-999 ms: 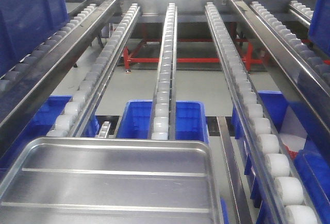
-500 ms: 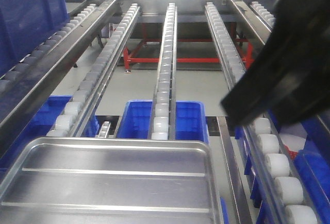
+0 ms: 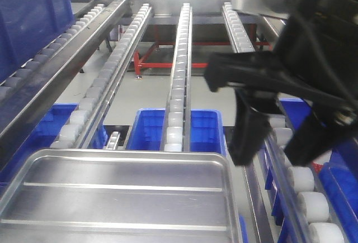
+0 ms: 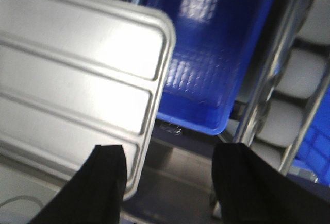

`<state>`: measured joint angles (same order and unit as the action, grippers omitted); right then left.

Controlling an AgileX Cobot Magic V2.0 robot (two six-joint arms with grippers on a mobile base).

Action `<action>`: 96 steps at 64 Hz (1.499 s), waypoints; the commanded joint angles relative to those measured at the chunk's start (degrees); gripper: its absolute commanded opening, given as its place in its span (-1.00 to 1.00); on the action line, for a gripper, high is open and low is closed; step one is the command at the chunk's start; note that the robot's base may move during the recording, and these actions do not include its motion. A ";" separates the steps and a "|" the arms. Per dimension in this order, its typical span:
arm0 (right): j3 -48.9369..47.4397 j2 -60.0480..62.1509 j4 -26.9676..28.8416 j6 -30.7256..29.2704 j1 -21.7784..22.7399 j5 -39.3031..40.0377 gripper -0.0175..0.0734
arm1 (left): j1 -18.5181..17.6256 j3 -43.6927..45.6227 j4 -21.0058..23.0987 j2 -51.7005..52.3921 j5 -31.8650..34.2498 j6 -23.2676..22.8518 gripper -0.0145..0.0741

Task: Grab silver tray and stack on right shelf
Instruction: 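Lower both grippers onto the silver tray's side rims and close them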

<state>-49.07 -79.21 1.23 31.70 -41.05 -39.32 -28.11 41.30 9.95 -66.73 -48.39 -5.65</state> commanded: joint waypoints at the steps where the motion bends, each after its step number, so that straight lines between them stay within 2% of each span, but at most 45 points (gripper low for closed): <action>1: -3.82 -0.19 -6.28 8.05 -2.21 1.00 0.43 | -1.61 1.84 -1.41 -0.91 3.55 -5.90 0.16; 8: -4.13 -2.24 -7.93 13.54 -3.73 2.08 0.43 | -2.97 1.84 -4.88 -3.30 6.11 -10.63 0.11; 15: -4.13 -4.56 -7.93 13.74 -3.73 2.04 0.43 | -3.84 1.84 -5.96 -6.06 7.31 -12.30 0.05; 32: -4.13 -8.59 -7.81 13.74 -3.73 4.86 0.43 | -3.96 1.84 -6.40 -11.91 10.36 -12.30 0.05; 52: -4.13 -13.13 -7.87 13.74 -3.73 6.52 0.43 | -3.96 1.84 -7.68 -13.84 16.04 -12.30 0.05; 78: -4.07 -14.42 -7.92 13.56 -3.73 7.20 0.42 | -3.96 1.84 -7.68 -16.65 15.84 -12.30 0.05; 83: -4.07 -14.42 -7.92 13.56 -3.73 7.20 0.30 | -3.96 1.84 -7.68 -16.65 15.84 -12.30 0.04; 89: -4.07 -14.42 -7.92 13.56 -3.73 7.20 0.06 | -3.96 1.84 -7.68 -16.65 15.82 -12.30 -0.01; 96: -4.07 -14.42 -7.92 13.52 -3.73 7.02 -0.31 | -3.96 1.84 -7.68 -16.65 15.82 -12.30 -0.27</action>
<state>-52.08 -95.26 -5.47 45.55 -44.91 -32.63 -31.73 41.60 2.30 -84.72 -33.71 -17.45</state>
